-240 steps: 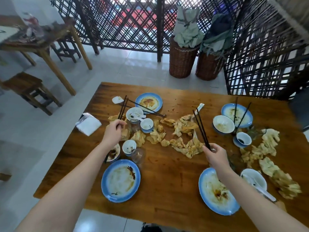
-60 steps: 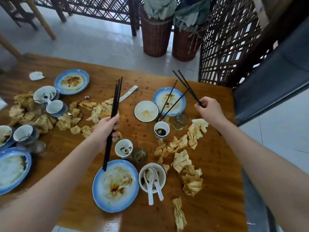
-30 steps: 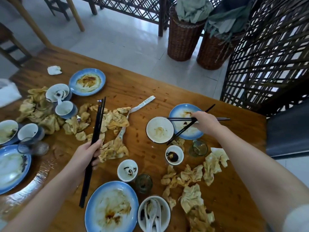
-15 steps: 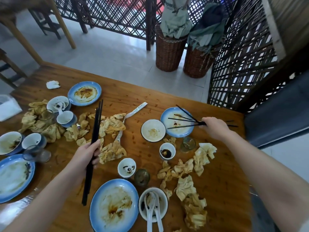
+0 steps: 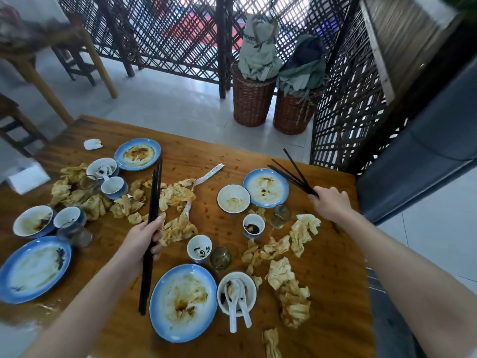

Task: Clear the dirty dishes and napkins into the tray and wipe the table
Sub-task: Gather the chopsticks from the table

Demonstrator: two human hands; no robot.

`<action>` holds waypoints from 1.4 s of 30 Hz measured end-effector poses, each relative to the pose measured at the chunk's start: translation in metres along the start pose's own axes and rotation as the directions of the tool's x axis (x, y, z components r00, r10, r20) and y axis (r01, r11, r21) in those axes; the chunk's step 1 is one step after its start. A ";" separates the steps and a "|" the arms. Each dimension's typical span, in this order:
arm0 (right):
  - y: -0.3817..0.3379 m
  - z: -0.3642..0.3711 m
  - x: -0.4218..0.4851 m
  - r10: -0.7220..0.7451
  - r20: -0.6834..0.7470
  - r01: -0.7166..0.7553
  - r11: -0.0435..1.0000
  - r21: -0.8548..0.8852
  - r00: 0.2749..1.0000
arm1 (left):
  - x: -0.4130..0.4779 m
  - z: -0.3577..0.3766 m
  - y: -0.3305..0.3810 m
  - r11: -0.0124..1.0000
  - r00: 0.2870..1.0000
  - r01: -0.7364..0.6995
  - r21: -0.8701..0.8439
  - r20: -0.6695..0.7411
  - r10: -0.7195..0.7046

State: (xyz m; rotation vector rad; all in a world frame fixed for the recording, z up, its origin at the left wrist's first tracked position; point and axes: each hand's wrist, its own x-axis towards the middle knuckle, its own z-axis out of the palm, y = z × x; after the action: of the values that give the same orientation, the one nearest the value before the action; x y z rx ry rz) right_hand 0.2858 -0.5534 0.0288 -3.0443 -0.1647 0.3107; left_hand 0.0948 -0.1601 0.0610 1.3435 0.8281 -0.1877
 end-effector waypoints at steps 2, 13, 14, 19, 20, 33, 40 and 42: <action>-0.006 -0.001 -0.015 0.021 0.018 -0.023 0.994 0.102 1.000 | -0.006 0.000 -0.002 1.000 1.000 0.001 0.001 0.024 -0.001; -0.037 0.012 -0.145 0.214 0.153 -0.258 0.659 0.707 0.965 | -0.032 -0.010 -0.022 0.996 0.990 -0.002 0.086 0.143 -0.010; -0.039 0.015 -0.157 0.233 0.147 -0.263 0.620 0.739 0.961 | -0.034 -0.009 -0.026 0.995 0.988 -0.003 0.100 0.156 -0.013; -0.041 0.033 -0.219 0.343 0.132 -0.291 0.466 0.836 0.930 | -0.049 0.007 -0.043 0.990 0.970 0.014 0.140 0.238 -0.047; -0.038 0.035 -0.230 0.365 0.119 -0.288 0.451 0.845 0.923 | -0.053 0.012 -0.045 0.988 0.965 0.005 0.155 0.258 -0.046; 0.067 0.045 -0.320 0.541 0.103 -0.268 0.235 0.934 0.835 | -0.098 0.141 -0.081 0.951 0.907 -0.072 0.300 0.416 -0.063; 0.202 0.065 -0.314 0.548 0.146 -0.303 0.207 0.930 0.824 | -0.128 0.272 -0.122 0.939 0.924 -0.054 0.340 0.374 -0.082; 0.243 0.073 -0.308 0.546 0.149 -0.314 0.221 0.923 0.824 | -0.135 0.310 -0.135 0.944 0.930 -0.048 0.325 0.360 -0.077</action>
State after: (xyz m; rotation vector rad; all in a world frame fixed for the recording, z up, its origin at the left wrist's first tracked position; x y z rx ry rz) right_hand -0.0050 -0.8245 -0.0030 -1.8196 0.6938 0.0373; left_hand 0.0530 -0.5206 0.0383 1.5518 0.4982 -0.5955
